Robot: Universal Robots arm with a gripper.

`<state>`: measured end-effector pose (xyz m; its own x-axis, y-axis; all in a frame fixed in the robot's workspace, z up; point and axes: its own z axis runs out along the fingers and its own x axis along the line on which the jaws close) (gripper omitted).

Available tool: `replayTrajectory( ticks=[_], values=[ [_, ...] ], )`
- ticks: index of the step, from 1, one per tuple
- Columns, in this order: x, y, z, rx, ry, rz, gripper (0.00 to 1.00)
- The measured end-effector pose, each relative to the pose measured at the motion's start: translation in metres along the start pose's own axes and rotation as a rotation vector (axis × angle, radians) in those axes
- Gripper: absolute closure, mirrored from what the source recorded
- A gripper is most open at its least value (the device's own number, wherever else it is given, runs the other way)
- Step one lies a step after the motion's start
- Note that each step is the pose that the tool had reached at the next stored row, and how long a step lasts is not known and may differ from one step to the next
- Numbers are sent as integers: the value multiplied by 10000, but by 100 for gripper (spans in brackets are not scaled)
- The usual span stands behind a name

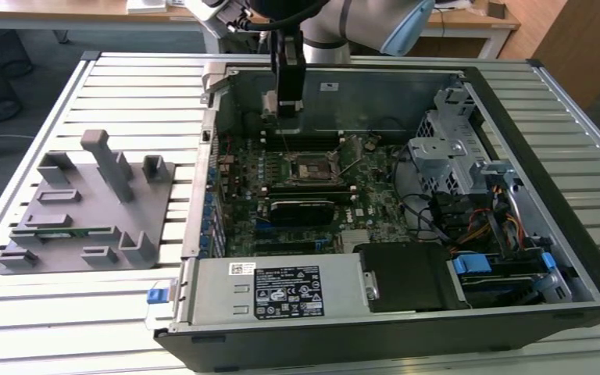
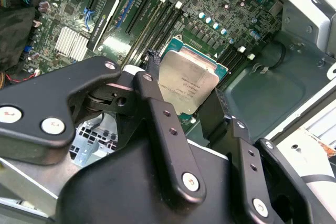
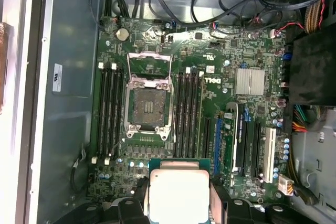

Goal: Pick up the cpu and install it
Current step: 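Place the cpu into insertion slot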

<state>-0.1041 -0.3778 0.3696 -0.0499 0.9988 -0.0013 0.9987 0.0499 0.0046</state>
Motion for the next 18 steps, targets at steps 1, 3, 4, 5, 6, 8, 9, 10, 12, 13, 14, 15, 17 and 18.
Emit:
replayTrajectory(
  ticks=[1,3,4,5,6,8,9,10,12,13,14,15,17,18],
  values=[
    [0,0,2,0,1,0,46],
    [0,0,7,-1,1,0,46],
    [0,0,10,-1,1,0,46],
    [0,0,13,-1,1,0,46],
    [0,0,15,0,1,0,46],
    [0,0,23,-1,2,0,46],
    [0,0,27,-1,1,0,46],
    [0,0,31,-1,1,0,46],
    [0,0,41,-1,1,0,46],
    [0,0,47,-1,1,0,46],
    [0,0,52,-1,1,-1,46],
    [0,0,58,-1,1,0,46],
    [0,0,71,-1,1,0,46],
    [0,0,76,-1,0,0,46]
  ],
)
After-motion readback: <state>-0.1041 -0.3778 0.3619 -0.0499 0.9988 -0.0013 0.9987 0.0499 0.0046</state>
